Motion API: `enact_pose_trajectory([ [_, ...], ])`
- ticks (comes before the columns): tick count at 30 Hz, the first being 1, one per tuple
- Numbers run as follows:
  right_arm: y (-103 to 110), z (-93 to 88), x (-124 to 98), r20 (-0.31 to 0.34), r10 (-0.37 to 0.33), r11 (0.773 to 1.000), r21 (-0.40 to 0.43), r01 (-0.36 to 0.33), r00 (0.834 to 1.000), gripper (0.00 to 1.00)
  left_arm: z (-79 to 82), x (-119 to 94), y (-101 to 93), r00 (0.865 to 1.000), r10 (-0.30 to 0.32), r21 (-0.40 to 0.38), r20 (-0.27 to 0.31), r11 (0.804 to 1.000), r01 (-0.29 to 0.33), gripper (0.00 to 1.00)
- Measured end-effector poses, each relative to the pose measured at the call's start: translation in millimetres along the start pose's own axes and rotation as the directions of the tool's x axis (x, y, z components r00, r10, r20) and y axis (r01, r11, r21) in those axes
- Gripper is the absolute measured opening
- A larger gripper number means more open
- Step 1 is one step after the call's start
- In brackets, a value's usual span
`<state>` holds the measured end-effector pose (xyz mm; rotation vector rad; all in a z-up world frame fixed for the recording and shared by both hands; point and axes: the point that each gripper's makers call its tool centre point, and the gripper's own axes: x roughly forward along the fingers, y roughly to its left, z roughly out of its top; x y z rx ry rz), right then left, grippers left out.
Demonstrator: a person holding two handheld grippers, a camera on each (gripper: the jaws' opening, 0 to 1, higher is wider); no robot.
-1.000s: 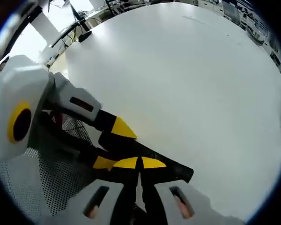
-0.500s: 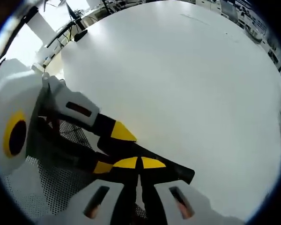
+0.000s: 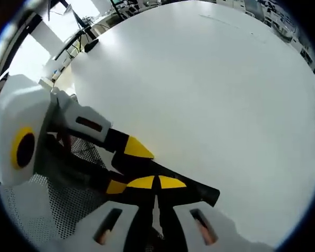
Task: Press the specified remote control buttons in sequence, fully releasing each button before pressing the next.
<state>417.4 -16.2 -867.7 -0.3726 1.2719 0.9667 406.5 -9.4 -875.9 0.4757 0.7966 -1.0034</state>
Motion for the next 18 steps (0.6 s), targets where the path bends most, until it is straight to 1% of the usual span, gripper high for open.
enact_pose_trajectory([
  [2,1,0.8,0,0.004,0.005,1.0,0.0,-0.005,1.0,0.0,-0.2,0,0.2,1.0,-0.002,0.001,0.0,1.0,0.002,0.24],
  [4,6,1.9,1,0.007,0.028,1.0,0.011,-0.028,1.0,0.0,-0.3,0,0.0,1.0,-0.002,0.001,-0.001,1.0,0.002,0.24],
  [10,13,3.5,2,0.011,0.053,0.999,0.001,-0.053,0.999,0.0,-0.5,0,0.0,1.0,-0.002,0.001,0.0,1.0,0.002,0.24],
  [13,13,0.9,4,0.0,0.057,0.998,0.002,-0.057,0.998,0.0,-0.4,0,-0.1,1.0,-0.003,0.002,0.001,1.0,0.003,0.24],
  [18,14,1.1,4,-0.001,0.055,0.998,0.0,-0.055,0.998,0.0,-0.5,0,0.1,1.0,-0.003,0.003,0.0,1.0,0.003,0.24],
])
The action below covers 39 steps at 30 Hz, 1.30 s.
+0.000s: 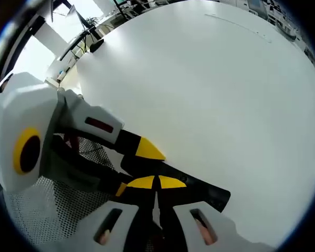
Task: Press the specified remote control buttons in sequence, fully releasing each button before pressing the next.
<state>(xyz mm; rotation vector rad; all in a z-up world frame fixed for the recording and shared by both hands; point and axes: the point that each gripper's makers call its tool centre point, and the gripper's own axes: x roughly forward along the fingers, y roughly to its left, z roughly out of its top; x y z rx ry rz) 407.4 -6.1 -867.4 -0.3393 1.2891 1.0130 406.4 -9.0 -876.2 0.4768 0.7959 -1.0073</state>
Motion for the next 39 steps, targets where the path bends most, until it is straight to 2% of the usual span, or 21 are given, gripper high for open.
enact_pose_trajectory([
  [16,-0.4,-0.6,2.2,-0.008,-0.022,1.0,-0.011,0.022,1.0,0.0,0.1,0.4,-0.1,1.0,0.001,-0.001,-0.006,1.0,-0.001,0.25],
  [23,-2.1,-1.0,1.3,0.007,0.014,0.999,0.037,-0.014,1.0,0.0,-0.1,1.3,0.5,1.0,0.003,-0.002,-0.009,1.0,-0.003,0.25],
  [29,1.3,-1.0,1.6,-0.005,-0.008,1.0,-0.013,0.008,1.0,0.0,-0.2,1.3,0.6,1.0,0.008,-0.006,-0.015,1.0,-0.008,0.25],
  [36,0.1,-1.0,2.5,-0.001,-0.017,0.999,-0.033,0.017,1.0,0.0,0.0,1.2,0.3,1.0,0.007,-0.01,-0.016,1.0,-0.007,0.25],
  [39,-0.1,-0.9,2.3,-0.005,-0.004,1.0,-0.015,0.004,1.0,0.0,-0.1,1.5,0.3,1.0,0.006,-0.009,-0.017,1.0,-0.006,0.25],
])
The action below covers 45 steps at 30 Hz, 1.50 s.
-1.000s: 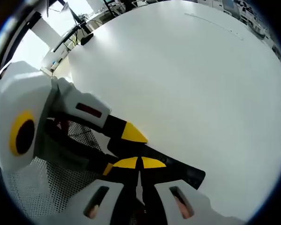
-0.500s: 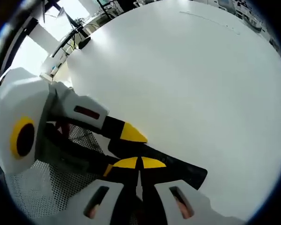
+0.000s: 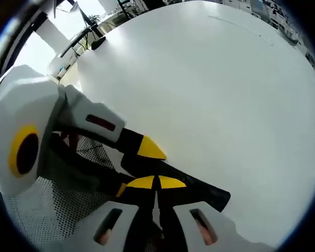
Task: Press the specified remote control buttons in sequence, fully releasing each button before pressing the next.
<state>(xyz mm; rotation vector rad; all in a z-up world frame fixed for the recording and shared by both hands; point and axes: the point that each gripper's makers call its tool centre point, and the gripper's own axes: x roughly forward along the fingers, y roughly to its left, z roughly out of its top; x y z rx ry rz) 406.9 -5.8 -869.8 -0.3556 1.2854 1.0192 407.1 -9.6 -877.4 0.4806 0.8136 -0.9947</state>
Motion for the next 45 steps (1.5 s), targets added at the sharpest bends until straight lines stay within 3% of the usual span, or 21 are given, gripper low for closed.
enact_pose_trajectory([
  [5,0,-1.9,-6,-0.01,-0.003,1.0,-0.004,0.003,1.0,0.0,0.0,0,0.1,1.0,-0.001,0.001,0.0,1.0,0.001,0.25],
  [11,-4,17.7,-29,0.152,0.043,0.992,0.11,-0.06,0.987,0.0,0.0,0,0.0,1.0,-0.001,0.002,-0.005,1.0,0.001,0.25],
  [15,-3,32.7,-56,0.27,0.036,0.994,0.094,-0.063,0.962,0.0,0.3,0,-0.4,1.0,-0.002,0.003,-0.006,1.0,0.002,0.25],
  [18,7,49.0,-90,0.437,0.041,0.996,0.049,-0.07,0.898,0.0,0.3,0,-0.4,1.0,-0.002,0.004,-0.007,1.0,0.002,0.25],
  [20,10,53.1,-110,0.522,0.036,0.998,0.027,-0.059,0.852,0.0,0.3,0,-0.3,1.0,-0.002,0.002,-0.006,1.0,0.002,0.25],
  [21,12,53.1,-117,0.543,0.032,0.998,0.021,-0.052,0.839,0.0,0.3,0,-0.3,1.0,-0.002,0.001,-0.006,1.0,0.002,0.25],
  [24,10,56.1,-149,0.649,-0.021,1.0,0.011,0.018,0.76,0.0,0.3,0,-0.2,1.0,-0.001,0.0,-0.005,1.0,0.001,0.25],
  [25,7,57.9,-165,0.702,-0.05,0.998,0.014,0.056,0.711,0.0,0.2,0,-0.1,1.0,0.0,0.0,-0.005,1.0,0.0,0.25],
  [28,4,57.3,-198,0.778,-0.112,0.991,0.038,0.132,0.618,0.0,0.1,1,0.0,1.0,0.0,0.0,-0.005,1.0,0.0,0.25],
  [29,-1,54.3,-212,0.805,-0.15,0.983,0.061,0.171,0.574,0.0,0.1,1,0.1,1.0,0.0,-0.001,-0.005,1.0,0.0,0.25],
  [31,-8,45.5,-231,0.827,-0.208,0.971,0.109,0.214,0.522,0.03,-0.1,1,0.2,1.0,0.0,-0.001,-0.005,1.0,0.0,0.25],
  [34,-17,31.6,-255,0.839,-0.285,0.938,0.144,0.316,0.463,0.09,-0.2,1,0.3,1.0,0.0,-0.001,-0.005,1.0,0.0,0.25],
  [35,-22,26.0,-263,0.839,-0.32,0.912,0.147,0.384,0.44,0.12,-0.2,1,0.3,1.0,0.0,-0.002,-0.005,1.0,0.0,0.25],
  [36,-24,22.7,-266,0.837,-0.341,0.896,0.152,0.417,0.428,0.21,-0.2,1,0.2,1.0,0.0,-0.002,-0.004,1.0,0.0,0.25],
  [38,-27,15.5,-275,0.844,-0.377,0.867,0.177,0.466,0.382,0.36,-0.3,1,0.2,1.0,0.001,-0.002,-0.005,1.0,-0.001,0.25],
  [39,-30,11.5,-279,0.849,-0.398,0.859,0.211,0.467,0.348,0.46,-0.3,1,0.2,1.0,0.001,-0.002,-0.005,1.0,-0.001,0.25],
  [40,-31,10.0,-280,0.848,-0.409,0.857,0.231,0.46,0.337,0.56,-0.3,1,0.2,1.0,0.001,-0.003,-0.005,1.0,-0.001,0.25],
  [41,-38,4.3,-282,0.851,-0.434,0.855,0.287,0.432,0.295,0.66,-0.3,1,0.3,1.0,0.002,-0.005,-0.005,1.0,-0.002,0.25],
  [42,-38,2.4,-284,0.859,-0.436,0.855,0.302,0.421,0.27,0.76,-0.3,1,0.2,1.0,0.003,-0.006,-0.005,1.0,-0.003,0.25],
  [43,-42,-1.5,-287,0.857,-0.458,0.848,0.342,0.404,0.237,0.82,-0.2,0,0.2,1.0,0.004,-0.006,-0.004,1.0,-0.004,0.25],
  [45,-47,-6.9,-291,0.846,-0.498,0.827,0.396,0.398,0.192,0.96,-0.3,0,0.2,1.0,0.005,-0.008,-0.003,1.0,-0.005,0.25],
])
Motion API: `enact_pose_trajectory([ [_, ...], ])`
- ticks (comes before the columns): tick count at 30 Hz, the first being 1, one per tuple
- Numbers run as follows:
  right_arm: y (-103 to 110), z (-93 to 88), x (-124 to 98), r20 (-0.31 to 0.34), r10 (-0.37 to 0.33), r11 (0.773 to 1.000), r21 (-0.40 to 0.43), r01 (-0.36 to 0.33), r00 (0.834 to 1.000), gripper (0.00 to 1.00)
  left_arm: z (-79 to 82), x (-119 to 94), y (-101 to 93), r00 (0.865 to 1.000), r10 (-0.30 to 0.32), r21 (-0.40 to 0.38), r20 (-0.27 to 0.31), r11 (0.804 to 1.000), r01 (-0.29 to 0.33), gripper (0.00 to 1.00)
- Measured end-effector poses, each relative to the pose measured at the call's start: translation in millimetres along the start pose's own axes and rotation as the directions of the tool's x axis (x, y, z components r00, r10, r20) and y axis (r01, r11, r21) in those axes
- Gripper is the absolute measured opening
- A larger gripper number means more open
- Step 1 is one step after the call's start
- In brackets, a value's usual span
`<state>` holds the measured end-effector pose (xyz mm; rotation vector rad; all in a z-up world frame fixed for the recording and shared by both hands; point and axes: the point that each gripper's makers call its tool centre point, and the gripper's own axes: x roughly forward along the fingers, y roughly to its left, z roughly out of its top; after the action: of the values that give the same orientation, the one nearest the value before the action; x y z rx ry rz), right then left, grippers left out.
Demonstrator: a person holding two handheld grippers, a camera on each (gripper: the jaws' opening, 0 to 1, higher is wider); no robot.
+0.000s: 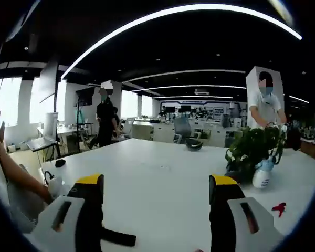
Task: Press the specified remote control buttons in sequence, fully releasing each button before pressing the next.
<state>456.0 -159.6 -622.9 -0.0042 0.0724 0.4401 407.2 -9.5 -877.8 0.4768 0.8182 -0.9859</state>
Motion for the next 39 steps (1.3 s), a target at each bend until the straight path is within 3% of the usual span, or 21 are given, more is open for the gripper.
enact_pose_trajectory([
  [5,-3,-7.1,-1,-0.004,-0.034,0.999,0.016,0.034,0.999,1.0,0.0,0,-0.1,1.0,0.001,-0.002,0.0,1.0,-0.001,0.25],
  [10,-18,-14.5,-1,0.055,-0.173,0.977,0.139,0.164,0.983,1.0,-0.2,0,-0.1,1.0,0.002,-0.002,-0.001,1.0,-0.002,0.25],
  [11,-17,-15.5,1,0.041,-0.151,0.983,0.115,0.146,0.988,1.0,-0.2,0,0.0,1.0,0.003,-0.004,-0.001,1.0,-0.003,0.25],
  [13,-26,-13.8,-3,0.046,-0.19,0.975,0.128,0.183,0.981,1.0,-0.3,0,0.1,1.0,0.003,-0.005,0.0,1.0,-0.003,0.25],
  [16,-24,-15.3,-2,0.06,-0.169,0.974,0.16,0.158,0.984,1.0,-0.3,0,0.1,1.0,0.002,-0.004,-0.001,1.0,-0.002,0.25],
  [20,-21,-32.2,3,-0.036,-0.154,0.982,0.104,0.157,0.987,1.0,-0.2,1,0.2,1.0,0.003,-0.002,-0.008,1.0,-0.003,0.25],
  [25,-17,-31.9,5,-0.034,-0.142,0.986,0.087,0.144,0.989,1.0,0.0,0,0.5,1.0,0.003,-0.011,-0.01,1.0,-0.003,0.25],
  [32,-12,-41.6,7,-0.09,-0.111,0.989,0.083,0.119,0.99,1.0,0.1,2,1.3,0.999,-0.016,0.027,-0.036,0.999,0.017,0.25],
  [39,-14,-45.8,6,-0.113,-0.124,0.988,0.078,0.133,0.986,1.0,2.0,3,6.3,0.997,-0.041,0.061,-0.061,0.997,0.044,0.25],
])
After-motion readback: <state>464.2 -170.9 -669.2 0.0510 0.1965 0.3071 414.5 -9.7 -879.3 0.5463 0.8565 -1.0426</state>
